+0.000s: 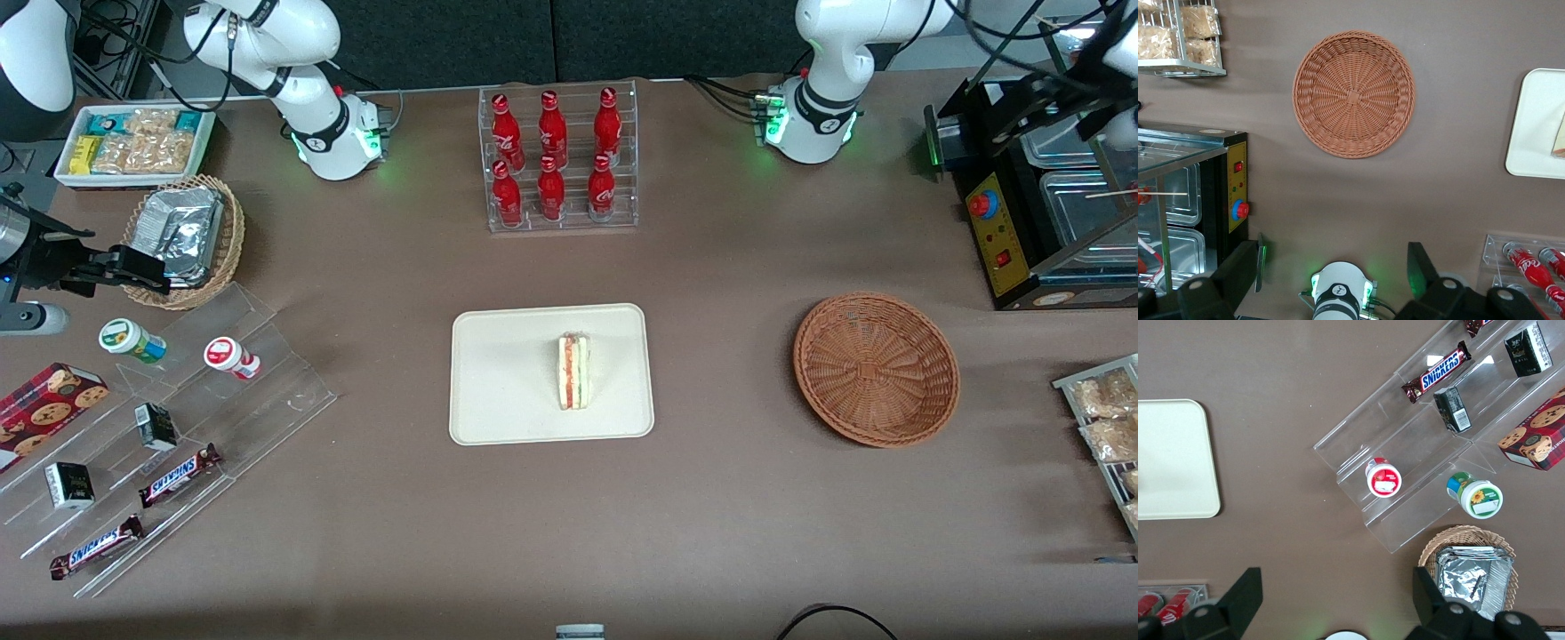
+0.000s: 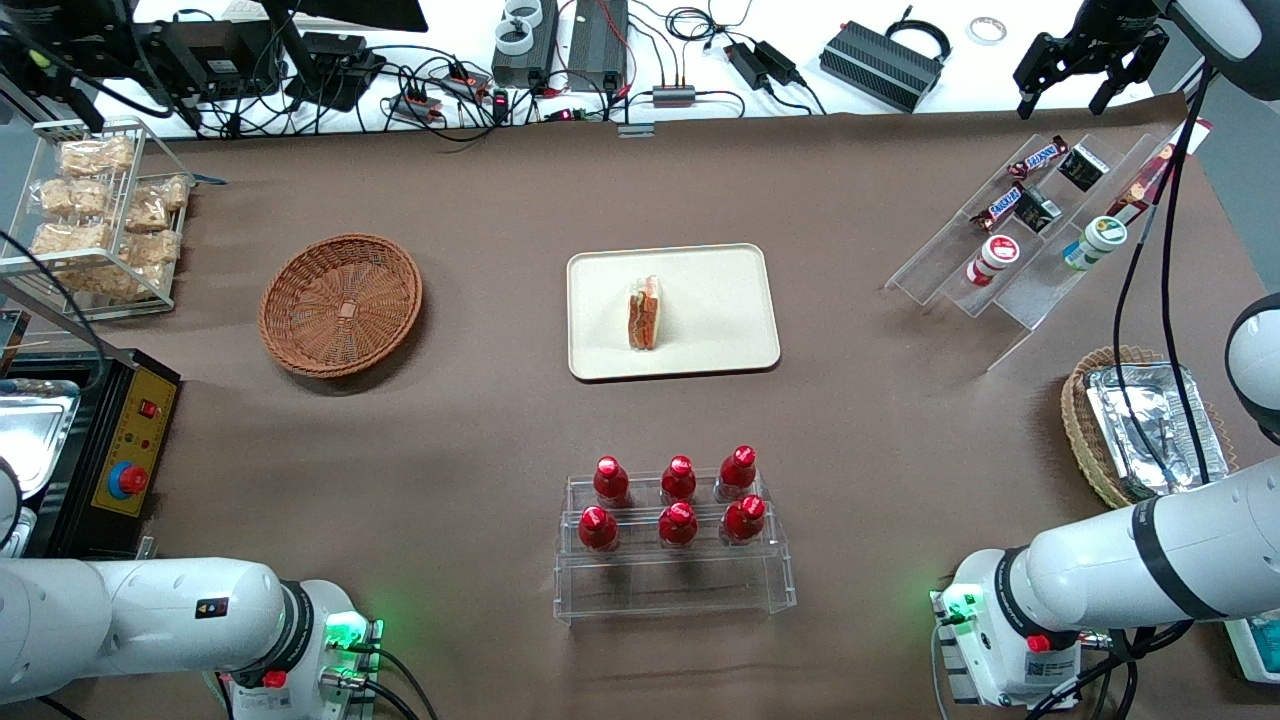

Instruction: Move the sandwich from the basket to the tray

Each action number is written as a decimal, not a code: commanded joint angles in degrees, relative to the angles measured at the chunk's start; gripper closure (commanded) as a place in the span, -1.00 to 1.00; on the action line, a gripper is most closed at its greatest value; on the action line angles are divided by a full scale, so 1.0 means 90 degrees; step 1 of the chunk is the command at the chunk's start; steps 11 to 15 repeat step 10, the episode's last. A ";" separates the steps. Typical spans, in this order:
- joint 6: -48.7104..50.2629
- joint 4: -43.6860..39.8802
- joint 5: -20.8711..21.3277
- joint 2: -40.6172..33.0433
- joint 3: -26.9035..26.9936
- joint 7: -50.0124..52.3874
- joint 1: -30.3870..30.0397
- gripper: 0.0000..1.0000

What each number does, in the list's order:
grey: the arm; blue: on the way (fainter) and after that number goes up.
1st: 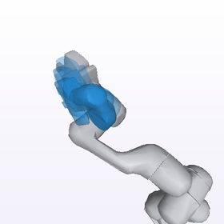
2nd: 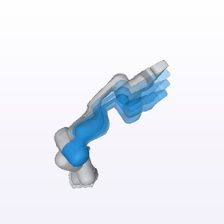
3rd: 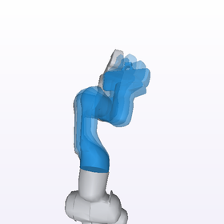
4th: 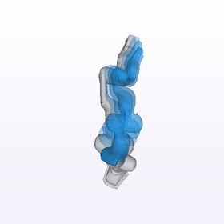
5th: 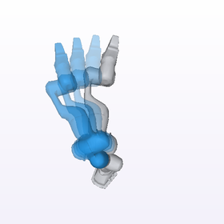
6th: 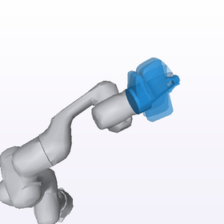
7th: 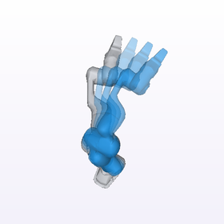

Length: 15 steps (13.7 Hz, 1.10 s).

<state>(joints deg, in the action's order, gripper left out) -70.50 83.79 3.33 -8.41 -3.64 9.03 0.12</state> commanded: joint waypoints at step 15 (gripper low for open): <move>-0.0233 0.0124 -0.0302 0.0192 0.0258 -0.0427 0.0338 -0.99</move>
